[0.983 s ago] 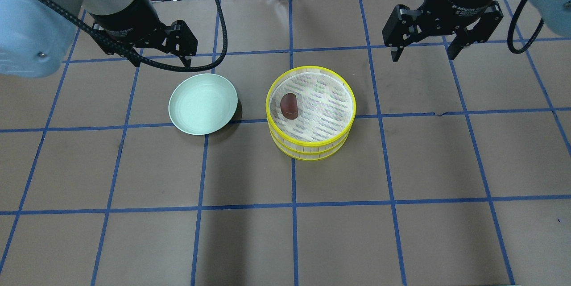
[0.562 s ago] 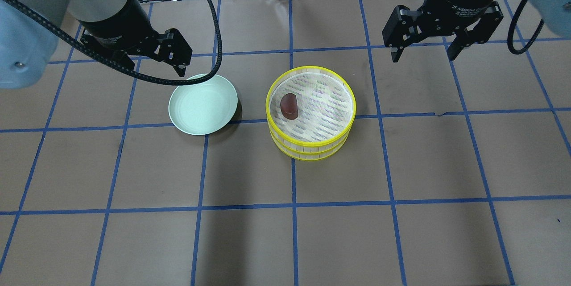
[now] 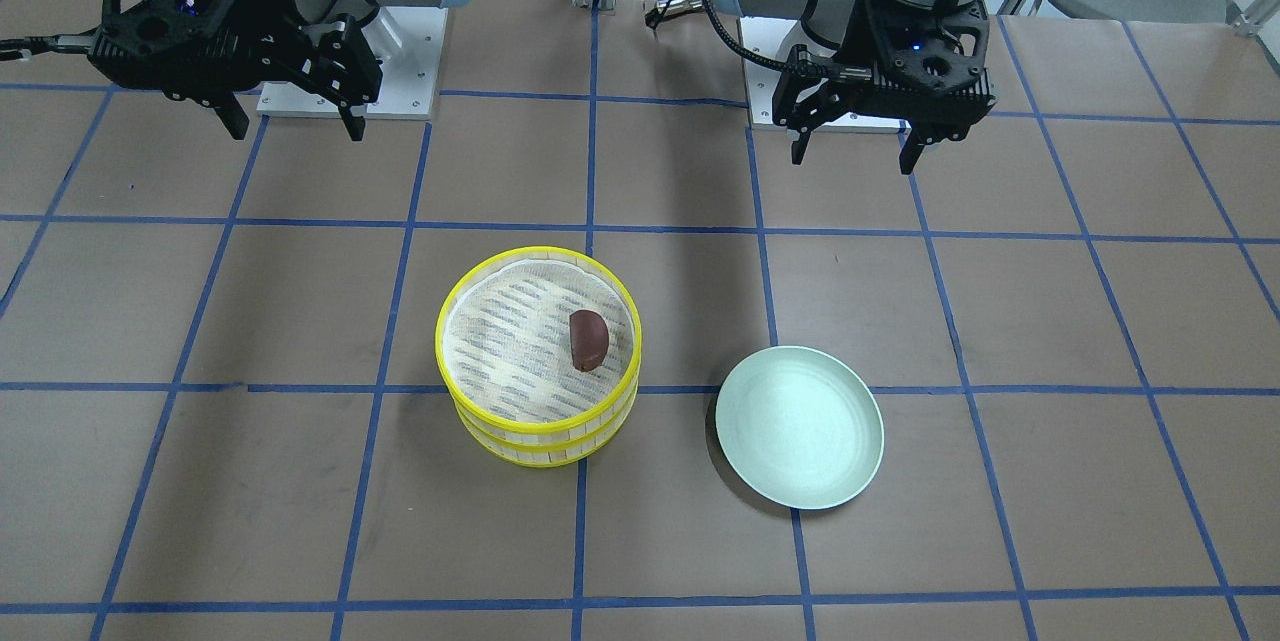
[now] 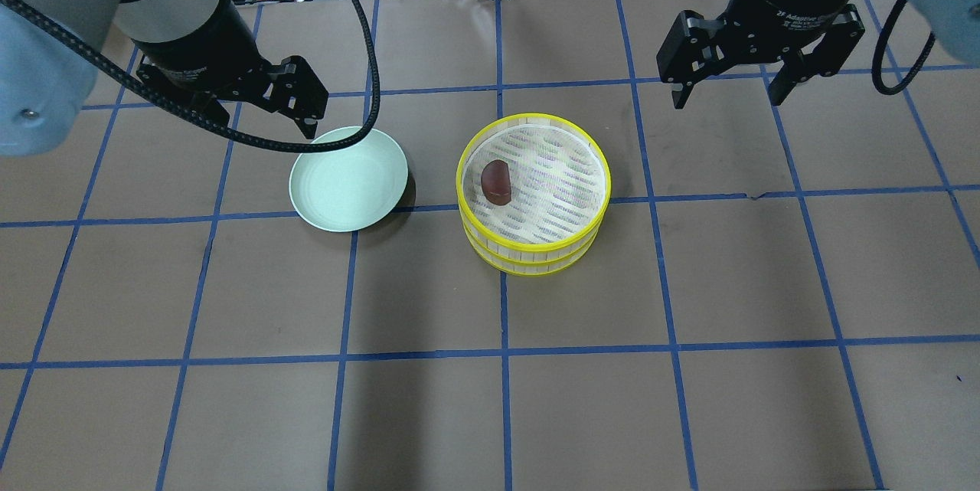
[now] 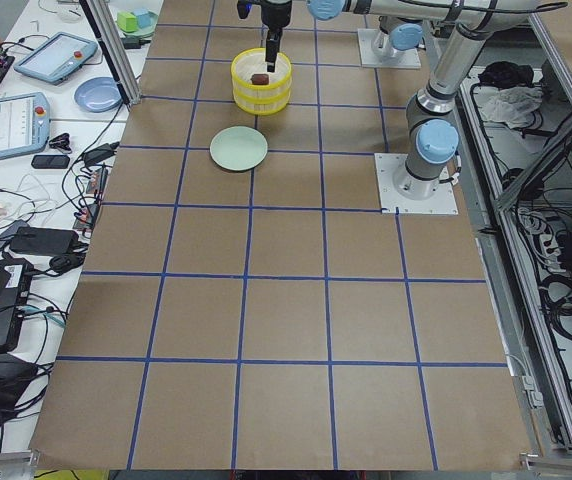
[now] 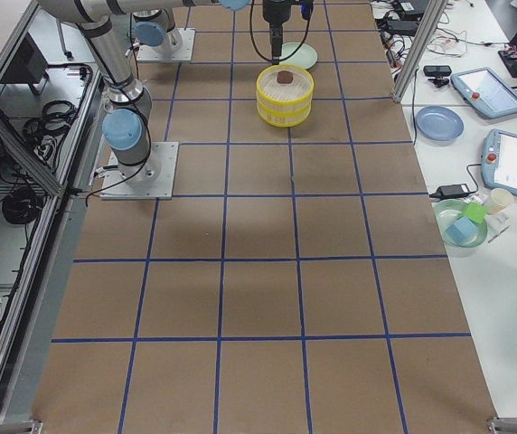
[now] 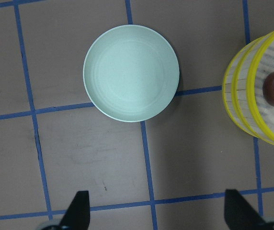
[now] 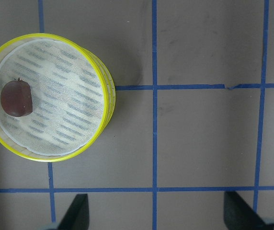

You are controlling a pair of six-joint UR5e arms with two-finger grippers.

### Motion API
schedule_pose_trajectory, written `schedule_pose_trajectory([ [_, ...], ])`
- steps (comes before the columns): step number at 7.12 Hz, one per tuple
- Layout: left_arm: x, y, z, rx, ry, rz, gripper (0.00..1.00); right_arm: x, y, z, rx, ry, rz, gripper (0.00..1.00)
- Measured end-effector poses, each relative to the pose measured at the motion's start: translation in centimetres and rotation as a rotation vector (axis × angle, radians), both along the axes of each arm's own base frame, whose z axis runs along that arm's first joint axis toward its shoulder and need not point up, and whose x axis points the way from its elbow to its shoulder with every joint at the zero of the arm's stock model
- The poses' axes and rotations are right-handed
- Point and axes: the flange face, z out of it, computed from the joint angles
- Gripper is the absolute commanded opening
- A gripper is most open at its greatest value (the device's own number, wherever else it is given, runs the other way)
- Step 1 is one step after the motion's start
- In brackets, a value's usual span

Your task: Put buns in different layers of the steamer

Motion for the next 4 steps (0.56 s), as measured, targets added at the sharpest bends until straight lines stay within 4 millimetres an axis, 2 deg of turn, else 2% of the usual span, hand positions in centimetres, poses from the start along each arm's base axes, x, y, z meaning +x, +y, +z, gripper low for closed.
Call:
schedule_pose_trajectory([
  [4, 0.02, 0.19, -0.1, 0.008, -0.002, 0.0, 1.0, 0.0, 0.07, 0.04, 0.001, 0.0, 0.0, 1.0],
])
